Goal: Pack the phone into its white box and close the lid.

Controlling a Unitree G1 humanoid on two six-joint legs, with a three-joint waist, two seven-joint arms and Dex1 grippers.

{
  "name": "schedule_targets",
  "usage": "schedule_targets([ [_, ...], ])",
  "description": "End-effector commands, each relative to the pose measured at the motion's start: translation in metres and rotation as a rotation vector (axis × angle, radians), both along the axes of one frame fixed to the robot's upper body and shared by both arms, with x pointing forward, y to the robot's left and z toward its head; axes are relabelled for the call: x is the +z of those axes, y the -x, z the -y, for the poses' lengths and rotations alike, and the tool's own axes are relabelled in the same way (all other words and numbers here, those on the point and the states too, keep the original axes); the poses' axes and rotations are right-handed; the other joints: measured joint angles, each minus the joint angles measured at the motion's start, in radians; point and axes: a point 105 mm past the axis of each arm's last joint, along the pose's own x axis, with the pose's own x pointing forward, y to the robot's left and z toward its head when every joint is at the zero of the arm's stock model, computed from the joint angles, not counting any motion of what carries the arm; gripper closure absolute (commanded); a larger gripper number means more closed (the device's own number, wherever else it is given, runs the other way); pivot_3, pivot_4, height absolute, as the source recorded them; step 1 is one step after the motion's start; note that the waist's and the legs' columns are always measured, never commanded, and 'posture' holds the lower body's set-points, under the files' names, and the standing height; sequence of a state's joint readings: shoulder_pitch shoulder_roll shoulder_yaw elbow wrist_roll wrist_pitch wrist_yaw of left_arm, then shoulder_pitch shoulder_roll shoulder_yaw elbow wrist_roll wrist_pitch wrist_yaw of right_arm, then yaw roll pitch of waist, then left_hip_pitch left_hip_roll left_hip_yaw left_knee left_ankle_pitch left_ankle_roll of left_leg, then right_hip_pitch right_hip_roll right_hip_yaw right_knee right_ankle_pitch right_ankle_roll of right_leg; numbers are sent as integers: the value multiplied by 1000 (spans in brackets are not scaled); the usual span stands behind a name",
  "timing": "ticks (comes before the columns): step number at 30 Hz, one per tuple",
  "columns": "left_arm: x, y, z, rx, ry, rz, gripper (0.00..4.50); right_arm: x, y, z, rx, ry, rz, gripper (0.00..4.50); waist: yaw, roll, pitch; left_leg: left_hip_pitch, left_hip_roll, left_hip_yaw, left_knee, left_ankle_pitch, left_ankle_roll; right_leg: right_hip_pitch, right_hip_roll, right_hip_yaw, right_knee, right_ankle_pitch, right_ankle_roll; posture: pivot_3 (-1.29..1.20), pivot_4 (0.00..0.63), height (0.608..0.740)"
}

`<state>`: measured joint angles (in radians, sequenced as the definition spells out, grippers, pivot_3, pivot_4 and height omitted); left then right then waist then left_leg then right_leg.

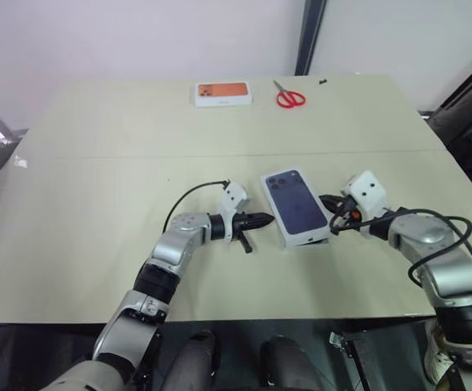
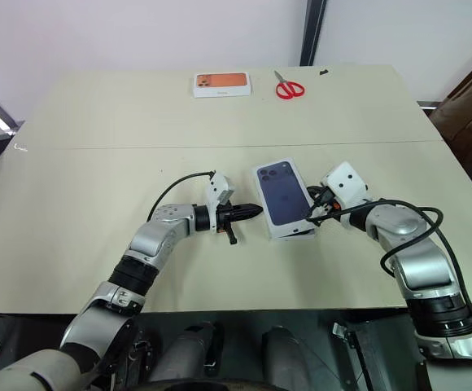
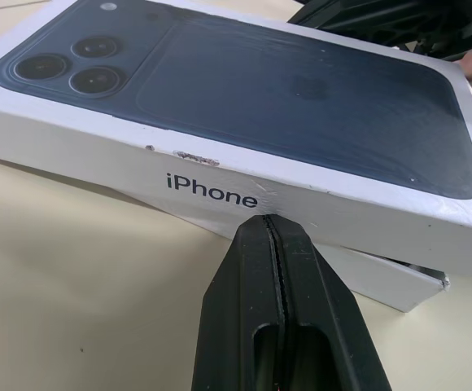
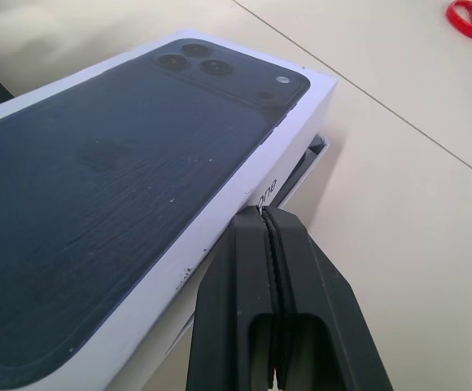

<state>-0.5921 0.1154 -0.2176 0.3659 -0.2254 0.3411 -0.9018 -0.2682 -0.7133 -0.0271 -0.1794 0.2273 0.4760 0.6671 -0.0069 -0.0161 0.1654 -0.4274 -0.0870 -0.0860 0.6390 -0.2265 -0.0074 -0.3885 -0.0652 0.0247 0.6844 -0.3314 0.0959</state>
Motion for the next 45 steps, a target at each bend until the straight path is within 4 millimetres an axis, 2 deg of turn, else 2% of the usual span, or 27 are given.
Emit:
schedule_targets([
  [1,18,4,15,-39,54,53,4500,7,9,-16,73,-11,26,4453,1,0,0,0,0,0,0,0,0,0,0,0,0,0,0,0,150,734],
  [18,15,3,12,-34,37,47,4500,-7,17,-10,75,73,7,4453,0,0,0,0,0,0,0,0,-1,0,0,0,0,0,0,0,150,734],
  [25,14,4,7,-18,45,42,4500,-20,13,-1,51,158,-5,4453,-2,0,0,0,0,0,0,1,-2,0,0,0,0,0,0,0,150,734],
  [31,17,0,-3,22,52,55,4500,-2,-9,19,-87,166,91,4453,-3,0,0,0,0,0,0,2,-3,0,0,0,0,0,0,0,150,734],
  [37,27,-8,-12,49,74,67,4500,16,-19,30,-137,176,148,4453,-2,0,0,0,0,0,1,2,-4,0,0,0,0,0,0,0,150,734],
  [39,27,-10,-13,55,66,70,4500,24,-22,28,-138,158,172,4453,-3,0,0,0,0,0,1,2,-4,0,0,0,0,0,0,0,150,734],
  [42,29,-12,-12,59,77,73,4500,39,-22,15,-96,65,200,4453,-3,0,0,0,0,0,1,2,-4,0,0,0,1,0,0,0,150,734],
  [45,37,-14,-4,62,115,73,4500,39,-16,-1,-19,10,181,4453,-1,0,0,0,0,0,1,2,-4,0,0,0,1,0,0,0,150,734],
])
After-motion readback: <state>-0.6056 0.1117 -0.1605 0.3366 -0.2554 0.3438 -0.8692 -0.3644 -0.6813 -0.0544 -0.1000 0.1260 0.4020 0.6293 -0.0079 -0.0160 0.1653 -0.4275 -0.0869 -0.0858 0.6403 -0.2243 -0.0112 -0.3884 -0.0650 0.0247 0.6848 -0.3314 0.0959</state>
